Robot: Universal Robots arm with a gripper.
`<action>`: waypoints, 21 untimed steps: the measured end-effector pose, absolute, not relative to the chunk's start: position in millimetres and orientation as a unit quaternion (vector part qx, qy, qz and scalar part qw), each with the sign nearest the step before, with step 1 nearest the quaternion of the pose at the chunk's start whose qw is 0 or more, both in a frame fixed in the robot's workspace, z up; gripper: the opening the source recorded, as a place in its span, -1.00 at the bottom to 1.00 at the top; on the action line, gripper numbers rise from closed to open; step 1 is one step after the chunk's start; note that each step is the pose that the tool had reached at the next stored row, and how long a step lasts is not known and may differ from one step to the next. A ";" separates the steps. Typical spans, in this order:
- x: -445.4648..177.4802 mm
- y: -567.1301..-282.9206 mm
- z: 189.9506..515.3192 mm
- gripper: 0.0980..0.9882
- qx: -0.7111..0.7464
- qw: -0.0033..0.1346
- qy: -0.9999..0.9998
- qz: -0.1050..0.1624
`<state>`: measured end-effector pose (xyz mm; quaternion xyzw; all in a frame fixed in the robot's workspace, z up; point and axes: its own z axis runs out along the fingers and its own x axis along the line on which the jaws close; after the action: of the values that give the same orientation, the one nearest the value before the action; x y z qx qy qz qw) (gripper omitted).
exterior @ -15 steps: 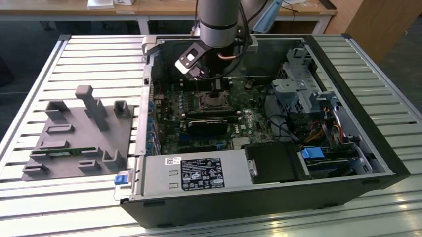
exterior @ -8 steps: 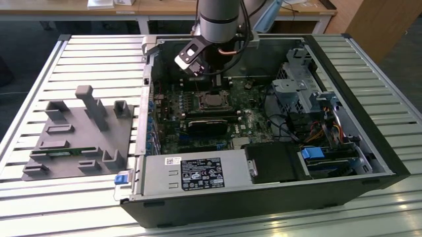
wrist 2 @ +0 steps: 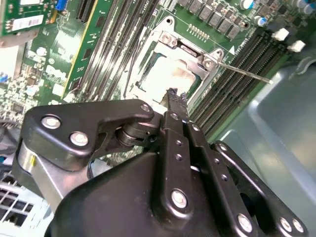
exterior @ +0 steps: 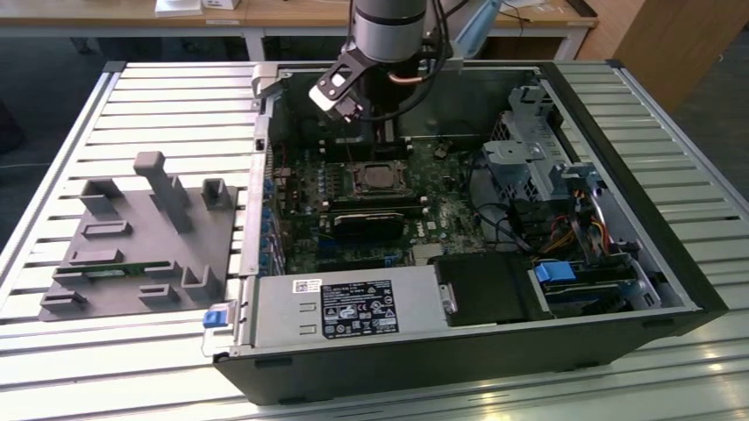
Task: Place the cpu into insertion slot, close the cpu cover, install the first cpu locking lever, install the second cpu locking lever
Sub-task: 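Install the first cpu locking lever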
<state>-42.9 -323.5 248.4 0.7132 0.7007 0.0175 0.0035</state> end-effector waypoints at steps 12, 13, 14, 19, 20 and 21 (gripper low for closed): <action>-42.9 -323.4 272.3 -0.98 0.713 0.004 0.701 0.018; -42.9 -323.5 272.4 -0.98 0.710 0.004 0.704 0.018; -42.9 -323.4 272.4 -0.98 0.705 0.003 0.709 0.018; -42.9 -323.5 272.3 -0.98 0.675 0.003 0.738 0.018; -42.9 -323.4 272.3 -0.98 0.670 0.003 0.742 0.018; -42.9 -323.4 272.3 -0.98 0.666 0.002 0.746 0.018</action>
<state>-42.9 -323.4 272.3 0.6655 0.7462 0.0179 0.0024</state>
